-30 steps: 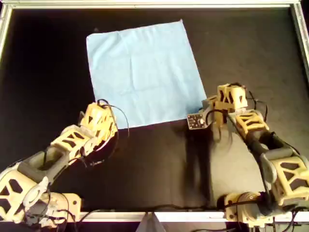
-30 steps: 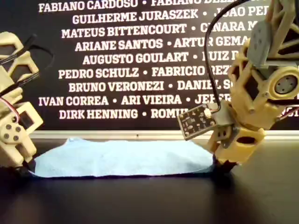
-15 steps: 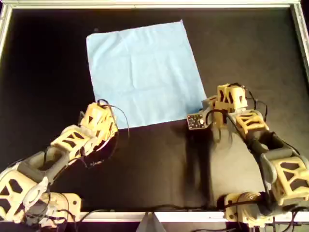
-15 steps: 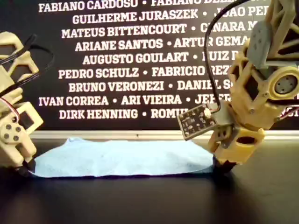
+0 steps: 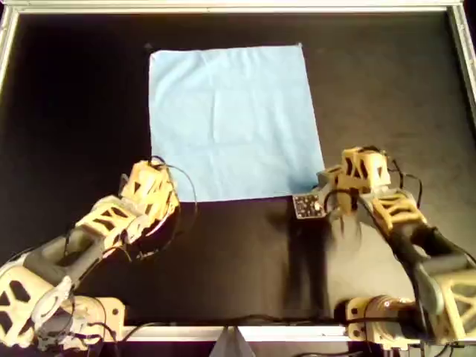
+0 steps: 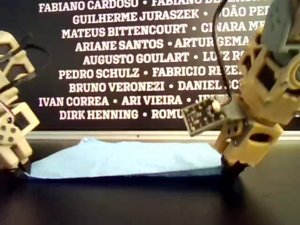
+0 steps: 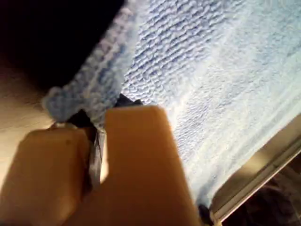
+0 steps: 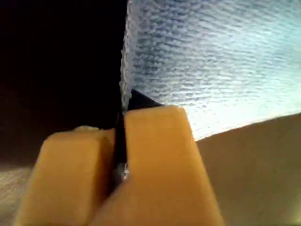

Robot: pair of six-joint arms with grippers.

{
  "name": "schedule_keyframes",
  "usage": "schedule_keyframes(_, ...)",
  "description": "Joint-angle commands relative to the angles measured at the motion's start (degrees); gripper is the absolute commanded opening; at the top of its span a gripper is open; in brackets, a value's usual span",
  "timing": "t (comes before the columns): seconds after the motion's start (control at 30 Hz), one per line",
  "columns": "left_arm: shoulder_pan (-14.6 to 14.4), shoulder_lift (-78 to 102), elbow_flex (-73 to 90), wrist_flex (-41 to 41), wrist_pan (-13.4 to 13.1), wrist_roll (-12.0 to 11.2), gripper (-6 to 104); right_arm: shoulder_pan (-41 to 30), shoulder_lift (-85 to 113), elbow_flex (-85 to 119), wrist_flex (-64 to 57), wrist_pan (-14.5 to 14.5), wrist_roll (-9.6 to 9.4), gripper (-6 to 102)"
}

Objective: Fold a cloth

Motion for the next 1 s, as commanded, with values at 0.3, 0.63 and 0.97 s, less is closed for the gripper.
schedule_keyframes(0.3, 0.79, 10.28, 6.15, 1.14, 0.26, 0.26, -1, 0.44, 6.24, 4.66, 0.7, -0.44, -0.26, -1)
schedule_keyframes(0.63, 1.58, 10.28, 4.39, 0.53, -0.62, 0.35, -1, 0.35, 6.24, 1.85, -0.18, -0.44, -0.26, -1)
schedule_keyframes(0.97, 7.12, 7.82, -8.35, 0.35, -0.7, 0.35, -1, -0.26, 4.48, -10.28, -0.53, 0.35, -1.23, -1)
